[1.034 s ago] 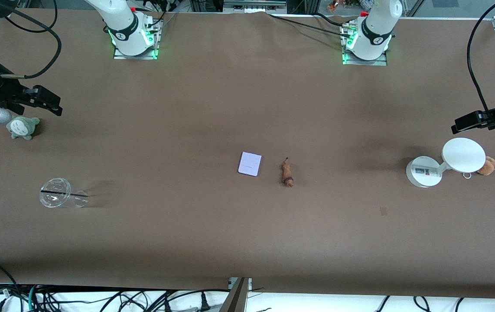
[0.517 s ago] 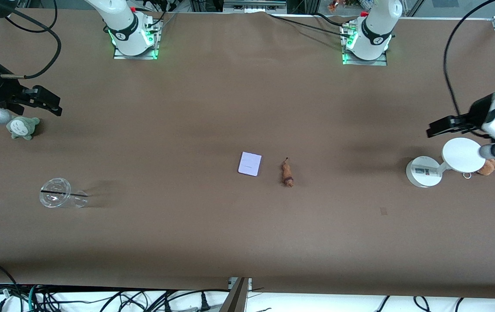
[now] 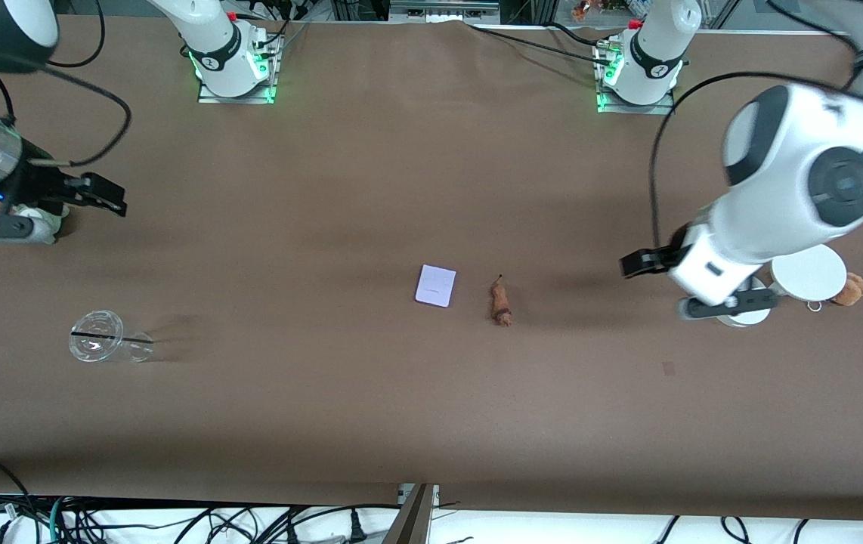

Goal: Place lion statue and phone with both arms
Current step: 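Close the left gripper around the brown lion statue and lift it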

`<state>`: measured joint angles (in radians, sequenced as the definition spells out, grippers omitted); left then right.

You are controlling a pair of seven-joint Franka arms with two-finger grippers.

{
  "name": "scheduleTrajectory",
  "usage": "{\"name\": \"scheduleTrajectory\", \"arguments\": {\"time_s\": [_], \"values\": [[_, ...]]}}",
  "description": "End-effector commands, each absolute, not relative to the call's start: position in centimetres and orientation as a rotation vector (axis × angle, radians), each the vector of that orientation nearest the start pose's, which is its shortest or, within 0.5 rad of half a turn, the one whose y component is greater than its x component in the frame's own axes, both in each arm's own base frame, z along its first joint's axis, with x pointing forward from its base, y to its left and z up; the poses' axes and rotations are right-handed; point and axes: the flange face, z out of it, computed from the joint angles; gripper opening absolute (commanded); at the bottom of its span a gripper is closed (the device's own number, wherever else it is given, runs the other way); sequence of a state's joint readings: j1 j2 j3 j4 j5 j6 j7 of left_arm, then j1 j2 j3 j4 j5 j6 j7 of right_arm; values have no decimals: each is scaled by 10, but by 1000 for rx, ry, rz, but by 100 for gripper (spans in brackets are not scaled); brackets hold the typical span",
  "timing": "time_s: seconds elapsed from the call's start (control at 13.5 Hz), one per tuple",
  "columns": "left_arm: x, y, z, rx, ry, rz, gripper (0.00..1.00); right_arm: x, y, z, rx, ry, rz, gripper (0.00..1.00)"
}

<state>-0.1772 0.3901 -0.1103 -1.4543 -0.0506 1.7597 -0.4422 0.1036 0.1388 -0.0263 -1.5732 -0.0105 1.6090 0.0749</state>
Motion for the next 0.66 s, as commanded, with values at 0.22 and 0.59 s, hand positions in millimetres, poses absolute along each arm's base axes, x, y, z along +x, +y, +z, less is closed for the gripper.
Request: {"name": "scheduleTrajectory", "arguments": {"time_s": [0.22,0.59], "values": [[641,-293,378,-3172,-274,97,100,600,82,519,-3171,-88,253,100],[624,-360,298,-3119,-279,-6,100,594,127,518,-3141,-179,251,100]]}}
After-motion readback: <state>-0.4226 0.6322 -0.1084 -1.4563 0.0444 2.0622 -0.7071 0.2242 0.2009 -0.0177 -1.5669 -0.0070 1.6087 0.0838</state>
